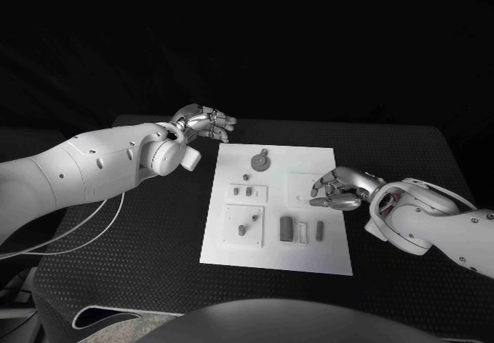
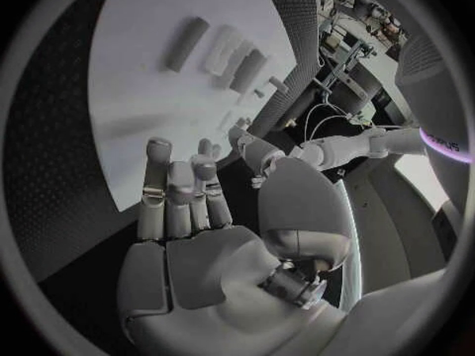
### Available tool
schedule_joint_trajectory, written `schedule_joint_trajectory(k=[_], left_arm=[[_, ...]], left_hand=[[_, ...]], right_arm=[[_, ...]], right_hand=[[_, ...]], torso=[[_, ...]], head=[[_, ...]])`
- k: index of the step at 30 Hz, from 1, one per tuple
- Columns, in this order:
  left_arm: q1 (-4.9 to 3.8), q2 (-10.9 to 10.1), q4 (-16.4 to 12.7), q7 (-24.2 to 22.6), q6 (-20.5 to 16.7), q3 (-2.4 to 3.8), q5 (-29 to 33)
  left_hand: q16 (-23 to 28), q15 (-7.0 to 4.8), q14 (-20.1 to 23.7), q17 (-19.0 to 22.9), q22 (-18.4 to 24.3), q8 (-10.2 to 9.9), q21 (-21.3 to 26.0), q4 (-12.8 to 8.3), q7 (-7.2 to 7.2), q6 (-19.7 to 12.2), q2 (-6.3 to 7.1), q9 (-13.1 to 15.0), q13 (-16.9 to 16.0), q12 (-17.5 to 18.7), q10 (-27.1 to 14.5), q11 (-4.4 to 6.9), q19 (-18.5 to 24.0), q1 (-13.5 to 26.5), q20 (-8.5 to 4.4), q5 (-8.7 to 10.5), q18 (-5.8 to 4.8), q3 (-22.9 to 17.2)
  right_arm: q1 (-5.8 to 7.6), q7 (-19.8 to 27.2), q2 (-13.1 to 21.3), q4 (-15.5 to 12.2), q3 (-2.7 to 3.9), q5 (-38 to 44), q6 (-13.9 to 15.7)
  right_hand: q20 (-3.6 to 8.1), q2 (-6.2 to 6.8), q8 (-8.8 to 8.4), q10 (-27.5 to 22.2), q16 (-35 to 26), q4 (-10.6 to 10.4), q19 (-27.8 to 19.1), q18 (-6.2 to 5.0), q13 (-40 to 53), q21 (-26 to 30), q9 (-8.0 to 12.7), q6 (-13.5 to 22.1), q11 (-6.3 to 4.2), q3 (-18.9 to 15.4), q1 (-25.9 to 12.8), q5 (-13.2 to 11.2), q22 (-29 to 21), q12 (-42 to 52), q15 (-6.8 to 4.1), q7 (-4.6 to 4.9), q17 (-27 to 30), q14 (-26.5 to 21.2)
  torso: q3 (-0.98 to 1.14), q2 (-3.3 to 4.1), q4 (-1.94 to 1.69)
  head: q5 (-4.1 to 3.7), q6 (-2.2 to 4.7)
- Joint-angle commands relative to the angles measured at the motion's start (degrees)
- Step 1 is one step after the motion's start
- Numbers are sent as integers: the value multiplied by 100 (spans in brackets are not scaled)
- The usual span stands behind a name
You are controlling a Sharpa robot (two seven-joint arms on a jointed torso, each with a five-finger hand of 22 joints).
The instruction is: Assemble the parts on the task board
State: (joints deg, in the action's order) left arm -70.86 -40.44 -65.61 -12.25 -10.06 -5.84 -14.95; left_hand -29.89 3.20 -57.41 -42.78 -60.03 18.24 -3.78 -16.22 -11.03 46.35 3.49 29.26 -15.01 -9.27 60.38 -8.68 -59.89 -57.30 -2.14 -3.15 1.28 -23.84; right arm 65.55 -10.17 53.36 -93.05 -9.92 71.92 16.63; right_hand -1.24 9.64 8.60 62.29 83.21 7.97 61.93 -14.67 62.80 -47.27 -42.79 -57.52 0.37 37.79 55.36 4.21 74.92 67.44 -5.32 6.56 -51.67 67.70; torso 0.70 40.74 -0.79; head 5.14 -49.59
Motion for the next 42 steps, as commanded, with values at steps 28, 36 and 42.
schedule_joint_trajectory(k=[28,36,42], left_arm=[[-5,11,-9,-32,103,-25,-20],[-6,-13,-12,-27,93,-26,-20],[-6,-6,-23,-17,110,-26,-20]], left_hand=[[26,43,19,-15,12,38,-14,45,-2,-33,-13,-11,6,11,-52,8,50,77,9,30,112,-9],[29,44,22,-16,12,40,-13,49,-1,-34,-10,-12,7,11,-54,7,53,89,10,30,112,-7],[30,45,23,-17,13,41,-13,51,-1,-34,-10,-12,7,11,-54,7,54,94,10,30,112,-6]], right_arm=[[-238,-1839,-336,117,-118,491,-1628],[-274,-1841,-356,166,-119,587,-1742],[-310,-1852,-461,234,-129,834,-1676]], right_hand=[[179,342,703,277,59,-746,178,-33,50,-23,-541,-726,-371,57,-1283,29,111,146,-321,-376,48,194],[182,274,704,256,57,-562,158,-33,37,-33,-574,-705,-366,80,-1191,19,117,118,-320,-370,49,180],[163,30,699,246,56,-44,123,-33,42,-45,-605,-683,-355,11,-997,17,118,100,-306,-355,50,161]], torso=[[4,4,-23],[3,5,-5],[-2,5,-8]], head=[[-157,22],[-121,-7],[-130,-3]])
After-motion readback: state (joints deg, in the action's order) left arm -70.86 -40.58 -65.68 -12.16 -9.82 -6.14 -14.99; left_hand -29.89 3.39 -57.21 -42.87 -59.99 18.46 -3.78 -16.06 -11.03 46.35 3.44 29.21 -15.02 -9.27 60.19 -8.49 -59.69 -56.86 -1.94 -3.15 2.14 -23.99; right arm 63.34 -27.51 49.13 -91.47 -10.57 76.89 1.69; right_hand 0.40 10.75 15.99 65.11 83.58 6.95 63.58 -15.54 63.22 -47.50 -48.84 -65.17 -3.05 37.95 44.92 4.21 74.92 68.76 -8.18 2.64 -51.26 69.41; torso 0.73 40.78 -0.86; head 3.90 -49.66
